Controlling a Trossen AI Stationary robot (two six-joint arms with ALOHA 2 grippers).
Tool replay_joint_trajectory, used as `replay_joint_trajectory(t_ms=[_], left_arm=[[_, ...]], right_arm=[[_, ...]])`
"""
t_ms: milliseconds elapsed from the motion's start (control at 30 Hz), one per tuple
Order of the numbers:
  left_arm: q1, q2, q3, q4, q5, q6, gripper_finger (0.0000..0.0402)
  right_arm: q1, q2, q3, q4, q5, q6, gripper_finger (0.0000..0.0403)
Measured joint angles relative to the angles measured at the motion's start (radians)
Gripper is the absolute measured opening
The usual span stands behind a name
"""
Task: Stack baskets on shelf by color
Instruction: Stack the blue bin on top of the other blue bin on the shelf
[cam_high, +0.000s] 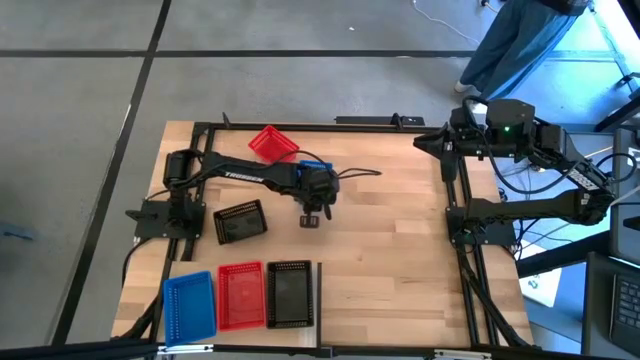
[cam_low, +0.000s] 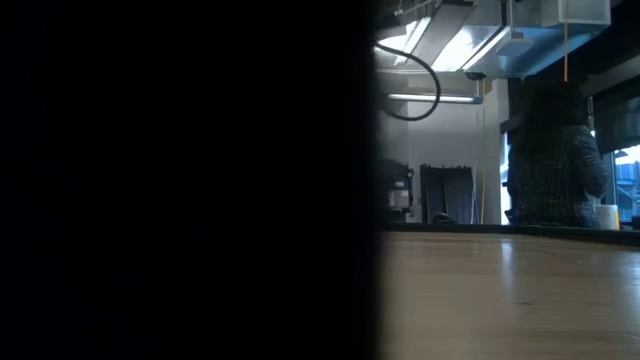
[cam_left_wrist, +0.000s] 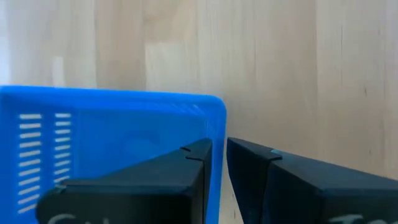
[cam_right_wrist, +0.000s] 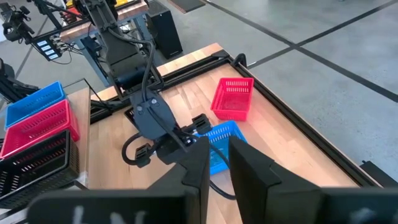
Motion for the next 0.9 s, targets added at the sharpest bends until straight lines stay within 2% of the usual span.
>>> replay_joint_trajectory(t_ms=[233, 667, 900], left_arm=[[0.0, 0.0, 0.0, -0.04, 0.024, 0.0, 0.0041], [0.009, 0.0, 0.0, -0.042, 0.006, 0.053, 0.0041], [0.019, 0.001, -0.05, -0.041, 0.005, 0.046, 0.0041]], right_arm=[[0.0, 0.0, 0.0, -0.001, 0.0, -0.001, 0.0058], [0.0, 0.0, 0.0, -0.002, 0.0, 0.0, 0.0058], [0.0, 0.0, 0.0, -0.003, 0.0, 0.0, 0.0059]])
